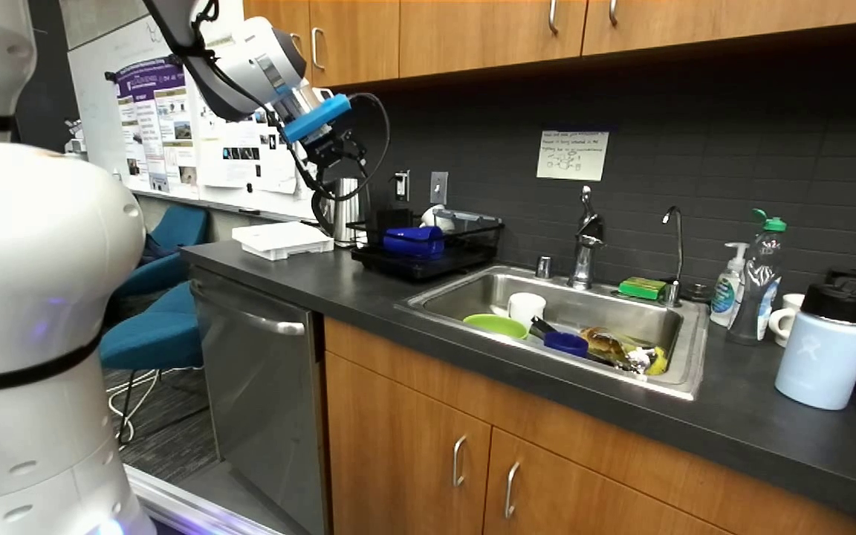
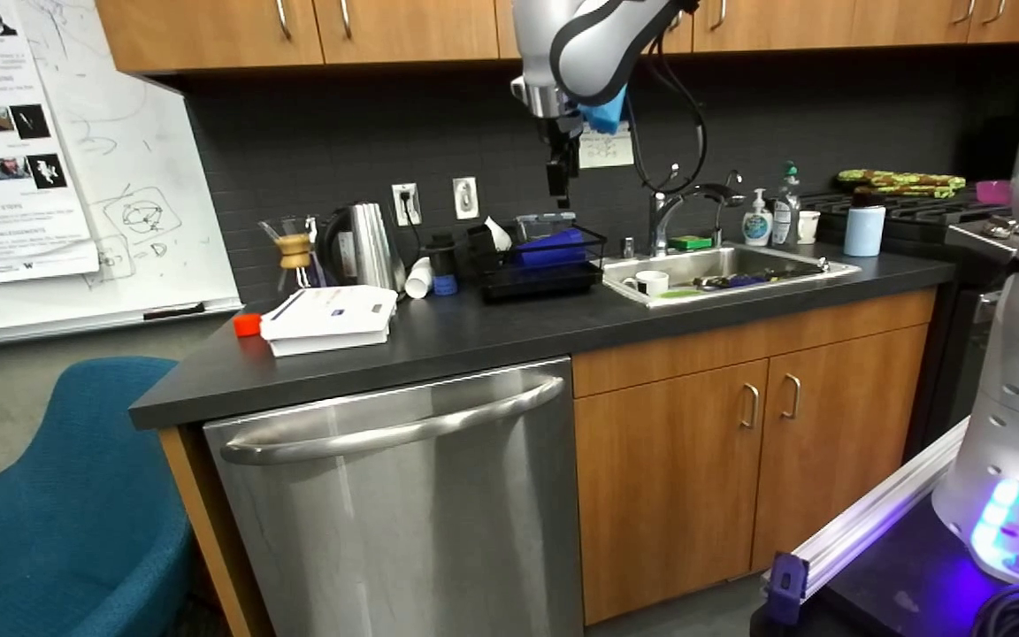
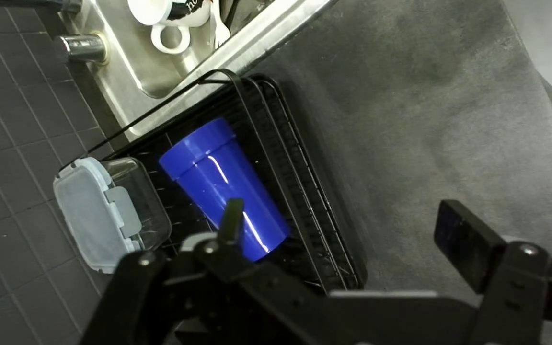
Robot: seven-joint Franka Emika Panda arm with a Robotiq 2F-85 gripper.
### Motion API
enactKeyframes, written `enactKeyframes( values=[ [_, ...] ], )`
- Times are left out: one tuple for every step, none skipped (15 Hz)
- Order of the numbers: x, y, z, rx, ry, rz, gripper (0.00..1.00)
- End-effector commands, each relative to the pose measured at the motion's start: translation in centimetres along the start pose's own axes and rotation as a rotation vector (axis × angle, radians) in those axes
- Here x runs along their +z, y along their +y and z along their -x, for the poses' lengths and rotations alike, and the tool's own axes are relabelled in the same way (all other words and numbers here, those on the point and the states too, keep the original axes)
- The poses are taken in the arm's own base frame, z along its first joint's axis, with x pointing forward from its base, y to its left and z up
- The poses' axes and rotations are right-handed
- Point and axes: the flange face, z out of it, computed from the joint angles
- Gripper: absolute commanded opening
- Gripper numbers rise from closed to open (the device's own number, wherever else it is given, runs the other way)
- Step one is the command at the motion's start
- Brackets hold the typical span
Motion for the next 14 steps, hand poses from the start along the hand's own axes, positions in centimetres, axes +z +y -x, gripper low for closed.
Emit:
enactKeyframes(
  values=[
    [0.1, -0.8, -1.2, 0.054, 0.028, 0.040, 1.00],
    [0.3, -1.1, -2.0, 0.081, 0.053, 0.071, 1.00],
    [0.2, -1.5, -2.9, 0.088, 0.090, 0.094, 1.00],
    [0.1, -1.8, -3.7, 0.089, 0.125, 0.125, 1.00],
    [0.4, -2.0, -4.7, 0.080, 0.160, 0.162, 1.00],
    [0.5, -2.1, -5.4, 0.061, 0.194, 0.188, 1.00],
    [0.9, -1.8, -6.1, 0.033, 0.223, 0.225, 1.00],
    [1.4, -1.2, -6.7, -0.003, 0.244, 0.257, 1.00],
    [1.9, -0.6, -7.1, -0.037, 0.257, 0.276, 1.00],
    [2.7, 0.4, -7.3, -0.070, 0.253, 0.296, 1.00],
    [3.3, 1.3, -7.6, -0.086, 0.255, 0.316, 1.00],
    [4.2, 2.4, -7.6, -0.102, 0.244, 0.306, 1.00],
    [5.0, 3.3, -7.7, -0.118, 0.239, 0.296, 1.00],
    [5.6, 4.3, -7.6, -0.134, 0.229, 0.285, 1.00]
  ],
)
